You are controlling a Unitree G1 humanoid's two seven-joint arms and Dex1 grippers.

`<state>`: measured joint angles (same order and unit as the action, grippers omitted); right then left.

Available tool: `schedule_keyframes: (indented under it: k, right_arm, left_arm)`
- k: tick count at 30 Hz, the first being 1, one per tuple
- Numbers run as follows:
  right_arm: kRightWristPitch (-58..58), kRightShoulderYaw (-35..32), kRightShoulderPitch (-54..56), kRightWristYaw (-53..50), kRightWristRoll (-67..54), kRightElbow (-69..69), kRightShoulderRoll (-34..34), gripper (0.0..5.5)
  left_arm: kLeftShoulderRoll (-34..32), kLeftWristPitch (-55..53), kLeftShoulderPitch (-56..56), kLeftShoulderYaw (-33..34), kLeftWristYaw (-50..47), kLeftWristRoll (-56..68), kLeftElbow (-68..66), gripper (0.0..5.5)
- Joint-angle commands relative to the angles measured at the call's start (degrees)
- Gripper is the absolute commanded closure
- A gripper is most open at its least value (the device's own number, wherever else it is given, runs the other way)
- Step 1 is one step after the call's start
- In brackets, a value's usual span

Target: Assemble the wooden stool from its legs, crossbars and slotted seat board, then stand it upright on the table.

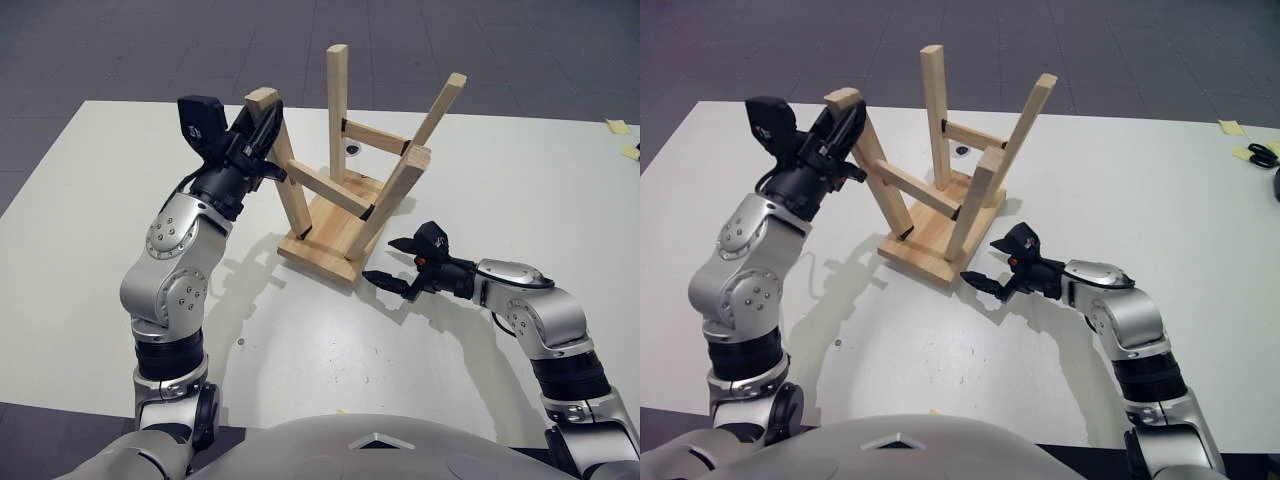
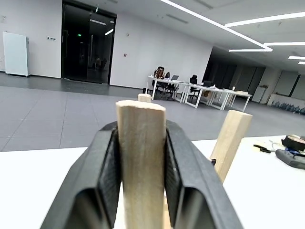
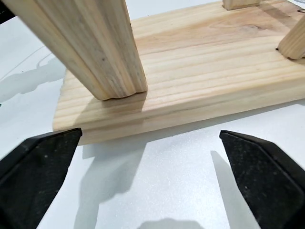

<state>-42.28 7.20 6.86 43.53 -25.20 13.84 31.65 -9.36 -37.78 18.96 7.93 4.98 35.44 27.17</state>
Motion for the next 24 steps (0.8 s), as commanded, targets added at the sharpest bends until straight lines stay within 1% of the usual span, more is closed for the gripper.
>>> schedule_keyframes:
  k: [1,2,3,4,5,6,7,8,10,11,12,13,15,16,17,18,20,21,23,24]
  right_arm:
    - [-0.2,-0.3,0.8,0.2,-0.4,0.8,0.0,0.1]
    - [-0.2,-0.4,0.7,0.1,-0.4,0.8,0.0,0.1]
    - [-0.3,-0.5,0.8,0.1,-0.4,0.7,0.0,0.1]
    - [-0.2,-0.5,0.8,0.1,-0.3,0.5,0.1,0.1]
    - [-0.1,-0.6,0.7,0.2,-0.2,0.5,0.1,0.1]
    - [-0.1,-0.5,0.7,0.2,-0.1,0.5,0.2,0.1]
    - [0.0,-0.4,0.6,0.4,0.0,0.5,0.4,0.1]
    - [0.0,-0.4,0.4,0.4,0.0,0.7,0.5,0.1]
    - [0.1,-0.2,0.5,0.3,0.3,0.6,0.4,0.1]
    - [0.0,-0.2,0.6,0.3,0.2,0.4,0.4,0.1]
    - [0.0,-0.3,0.6,0.2,0.3,0.4,0.3,0.1]
    - [0.1,0.0,0.8,0.3,0.5,0.2,0.4,0.1]
    - [0.0,-0.3,0.8,0.1,0.5,0.2,0.3,0.1]
    - [-0.1,-0.2,1.0,0.1,0.5,0.2,0.2,0.1]
    - [0.1,0.0,1.0,0.2,0.7,0.0,0.3,0.1]
    - [0.2,0.1,1.0,0.2,0.9,0.0,0.4,0.1]
    - [0.2,0.4,0.8,0.4,1.0,0.2,0.5,0.1]
    - [0.1,0.3,0.7,0.4,1.0,0.3,0.5,0.1]
    - [0.1,0.6,0.8,0.4,1.3,0.2,0.5,0.1]
    - [0.3,0.7,0.8,0.4,1.6,0.1,0.5,0.1]
  left_arm:
    - [0.9,-2.3,4.7,2.5,-2.8,4.8,0.0,4.47]
    - [-1.3,-1.2,4.9,0.6,-1.3,1.8,0.6,4.46]
    - [0.2,-2.1,5.7,2.5,-2.8,5.0,0.9,4.46]
    - [-0.4,-2.4,5.9,3.0,-2.8,4.7,1.4,4.46]
    - [-3.4,-1.2,5.6,0.8,-1.1,0.9,2.0,4.46]
    - [-2.3,-1.9,6.2,2.6,-2.0,3.6,2.6,4.46]
    - [-3.0,-1.8,6.7,3.1,-2.1,2.9,3.2,4.47]
    - [-6.2,-0.3,6.6,0.7,-0.3,-1.2,3.8,4.47]
    - [-2.5,-1.7,7.9,4.3,-2.8,5.4,3.7,4.47]
    - [-5.4,-0.5,7.3,1.6,-0.6,1.4,4.2,4.47]
    - [-6.0,-0.5,6.7,0.7,0.6,0.9,4.4,4.47]
    - [-3.6,-1.8,6.5,2.8,-1.0,5.7,4.2,4.47]
    - [-6.7,0.9,3.1,-0.4,1.8,-0.7,2.8,4.47]
    - [-4.1,0.5,2.0,1.8,0.8,2.5,2.1,4.47]
    - [-3.6,1.4,0.9,2.6,1.1,2.2,1.6,4.47]
    - [-5.3,2.8,-0.1,0.9,2.4,-0.6,1.7,4.47]
    - [-0.7,0.8,0.8,4.7,-1.0,6.8,1.7,4.47]
    - [-3.5,1.6,0.6,1.9,0.8,2.4,1.7,4.47]
    - [-0.6,0.1,1.8,4.2,-1.4,7.3,1.3,4.47]
    - [-1.8,0.3,1.9,3.2,-0.7,5.2,1.7,4.47]
